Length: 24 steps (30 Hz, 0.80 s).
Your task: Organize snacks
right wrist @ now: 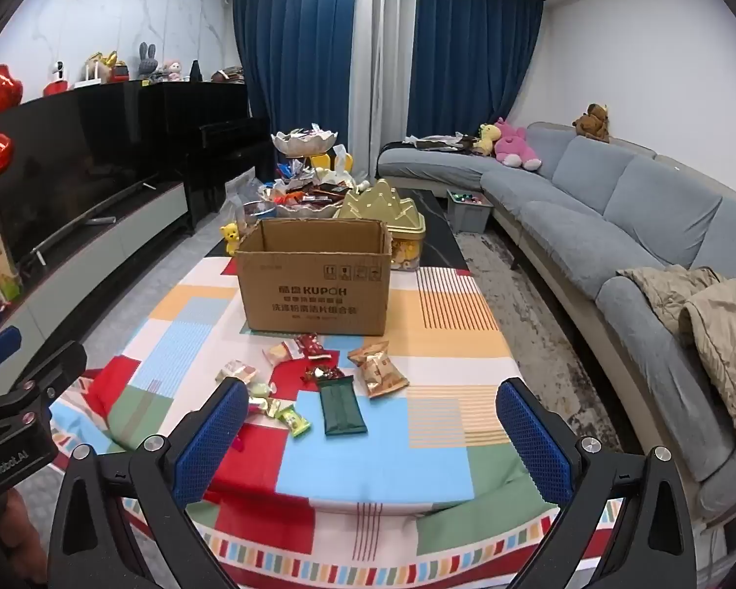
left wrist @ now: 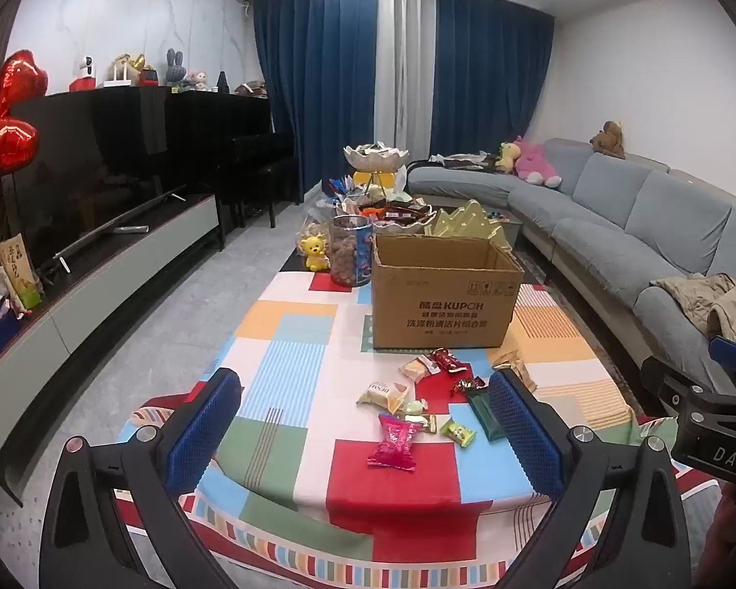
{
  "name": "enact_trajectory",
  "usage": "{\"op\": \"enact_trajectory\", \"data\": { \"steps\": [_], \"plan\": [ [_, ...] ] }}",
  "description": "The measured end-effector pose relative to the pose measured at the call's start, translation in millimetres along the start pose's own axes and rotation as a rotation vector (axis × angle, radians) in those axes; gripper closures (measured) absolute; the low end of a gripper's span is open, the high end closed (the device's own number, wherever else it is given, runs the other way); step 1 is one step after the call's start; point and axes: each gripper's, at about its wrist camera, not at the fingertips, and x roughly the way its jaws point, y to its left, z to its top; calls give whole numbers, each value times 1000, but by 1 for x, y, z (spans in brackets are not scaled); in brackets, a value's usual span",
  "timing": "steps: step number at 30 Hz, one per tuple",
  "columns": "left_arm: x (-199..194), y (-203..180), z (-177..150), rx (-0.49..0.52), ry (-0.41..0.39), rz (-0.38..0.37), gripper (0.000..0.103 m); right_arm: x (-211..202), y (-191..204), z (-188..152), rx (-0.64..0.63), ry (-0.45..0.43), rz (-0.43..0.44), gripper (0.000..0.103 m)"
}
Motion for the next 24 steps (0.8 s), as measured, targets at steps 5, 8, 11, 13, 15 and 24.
{"op": "enact_trajectory", "data": {
  "steps": [5,8,11,13,15,24],
  "plan": [
    [-3,-2,0,1,1,-6,0,-1,1,0,-10,2,-11,1],
    [1,-2,0,-4,9,-8,0,0,0,0,-7,2,-12,1],
    [1,-4,0,-2,9,-9,0,-1,2,0,-17,-3,-15,1],
    [0,0,0,-11,6,-7,0,0,1,0,-14,-1,-15,1],
    [0,0,-1,-11,6,-6,0,-2,1,0,-20,-7,-15,1],
    [0,0,-1,-12,4,-8,0,-2,0,0,-19,-8,-17,1]
  ]
}}
